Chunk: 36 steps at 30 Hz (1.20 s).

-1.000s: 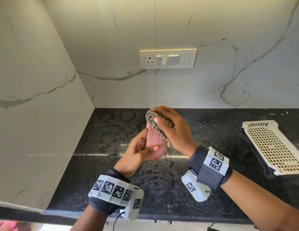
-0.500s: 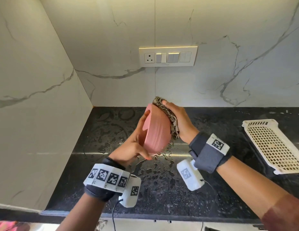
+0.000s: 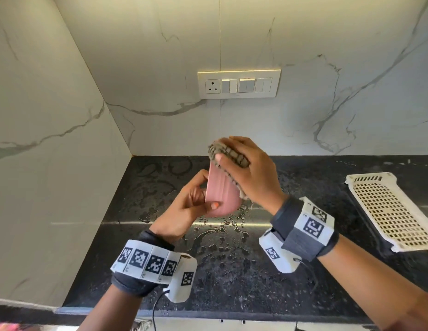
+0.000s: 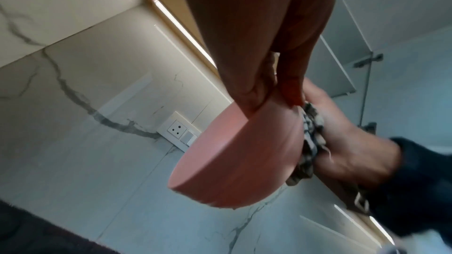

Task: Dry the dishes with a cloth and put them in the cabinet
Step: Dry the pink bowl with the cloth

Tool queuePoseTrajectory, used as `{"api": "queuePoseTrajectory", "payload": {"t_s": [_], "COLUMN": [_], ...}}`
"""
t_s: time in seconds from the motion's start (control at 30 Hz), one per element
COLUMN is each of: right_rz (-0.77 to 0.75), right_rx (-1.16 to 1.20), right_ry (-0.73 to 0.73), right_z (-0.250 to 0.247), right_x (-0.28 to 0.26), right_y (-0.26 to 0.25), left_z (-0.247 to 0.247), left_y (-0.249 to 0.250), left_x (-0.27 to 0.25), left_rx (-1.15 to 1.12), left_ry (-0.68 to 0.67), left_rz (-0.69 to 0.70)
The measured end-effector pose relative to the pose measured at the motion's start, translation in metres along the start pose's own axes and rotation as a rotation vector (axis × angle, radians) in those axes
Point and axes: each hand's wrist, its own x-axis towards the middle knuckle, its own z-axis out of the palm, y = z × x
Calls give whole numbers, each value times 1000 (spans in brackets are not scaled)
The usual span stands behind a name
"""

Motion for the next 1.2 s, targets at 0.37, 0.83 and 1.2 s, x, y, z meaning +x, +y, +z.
{"api": "queuePoseTrajectory", "payload": {"t_s": [0.37,0.83,1.2], "right_rz": [670,735,454], "right_rx": [603,445,364], "right_ry": [-241,-414,-440], "right_z": [10,4,16], "right_x": [20,40,34], "right_y": [8,12,-10], "left_z": [12,14,23], "left_y": [1,-4,9], "left_x": [-2,-18,-13], "left_rx": [11,-19,-154], "left_ry": [-15,90,313], "left_rz": [-119,29,-89]}}
